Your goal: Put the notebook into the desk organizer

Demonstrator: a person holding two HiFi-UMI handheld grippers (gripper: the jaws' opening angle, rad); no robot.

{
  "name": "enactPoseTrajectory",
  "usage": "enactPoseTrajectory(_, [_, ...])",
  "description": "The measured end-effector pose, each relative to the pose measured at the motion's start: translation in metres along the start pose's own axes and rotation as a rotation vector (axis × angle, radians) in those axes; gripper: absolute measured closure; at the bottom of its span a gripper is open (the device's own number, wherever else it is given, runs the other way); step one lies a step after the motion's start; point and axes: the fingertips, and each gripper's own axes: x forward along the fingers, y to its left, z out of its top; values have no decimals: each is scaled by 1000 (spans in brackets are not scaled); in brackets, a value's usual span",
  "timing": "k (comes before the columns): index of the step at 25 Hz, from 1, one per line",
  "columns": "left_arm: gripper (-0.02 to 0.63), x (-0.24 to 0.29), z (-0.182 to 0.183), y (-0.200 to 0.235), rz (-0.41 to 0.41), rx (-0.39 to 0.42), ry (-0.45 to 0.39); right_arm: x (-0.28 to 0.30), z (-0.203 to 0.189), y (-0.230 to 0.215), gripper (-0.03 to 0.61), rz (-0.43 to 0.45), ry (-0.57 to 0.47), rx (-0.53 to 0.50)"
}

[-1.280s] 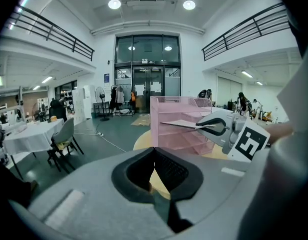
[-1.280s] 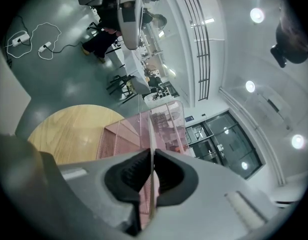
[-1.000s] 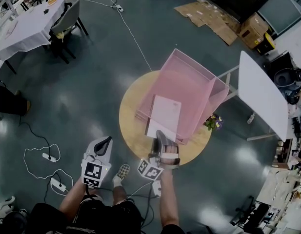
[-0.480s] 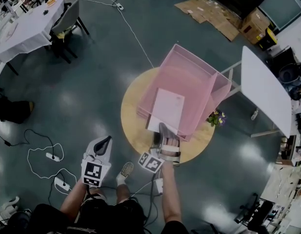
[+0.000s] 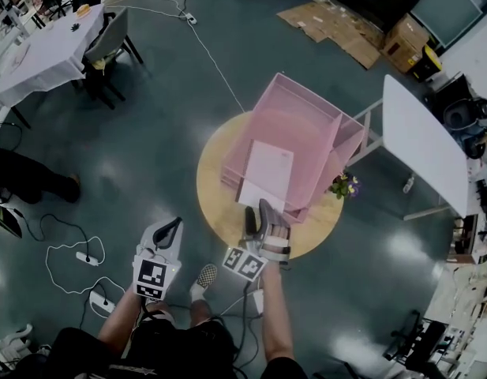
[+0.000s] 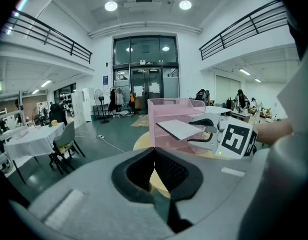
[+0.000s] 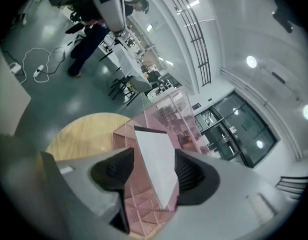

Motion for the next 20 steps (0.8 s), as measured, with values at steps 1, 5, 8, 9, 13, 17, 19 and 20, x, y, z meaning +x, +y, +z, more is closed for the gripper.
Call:
enactPoseTrajectory(1, [603, -3, 4, 0, -1, 6, -10, -6, 3, -3, 321, 1, -6, 30])
enactPoseTrajectory(5, [603, -13, 28, -2, -6, 32, -55, -31, 9, -26, 321, -29, -17, 154])
enactPoseTrajectory(8, [603, -19, 50, -5, -14, 53, -97, -52, 14, -48, 321, -40, -36, 289])
enactPoseTrajectory(9, [603, -22, 57, -8, -19, 61, -111, -60, 16, -55, 321, -41, -49, 339])
enactPoseTrajectory(13, [603, -33, 89, -20, -44, 94, -172, -96, 22, -86, 321, -64, -127, 547])
enactPoseTrajectory(17, [603, -47, 118, -35, -63, 138, -234, -136, 29, -115, 321, -79, -210, 723])
enactPoseTrajectory(19, [603, -53, 128, -43, -71, 154, -262, -156, 29, -125, 321, -95, -242, 791])
enactPoseTrajectory(20, [603, -56, 132, -47, -77, 157, -276, -165, 27, -128, 322, -104, -250, 823])
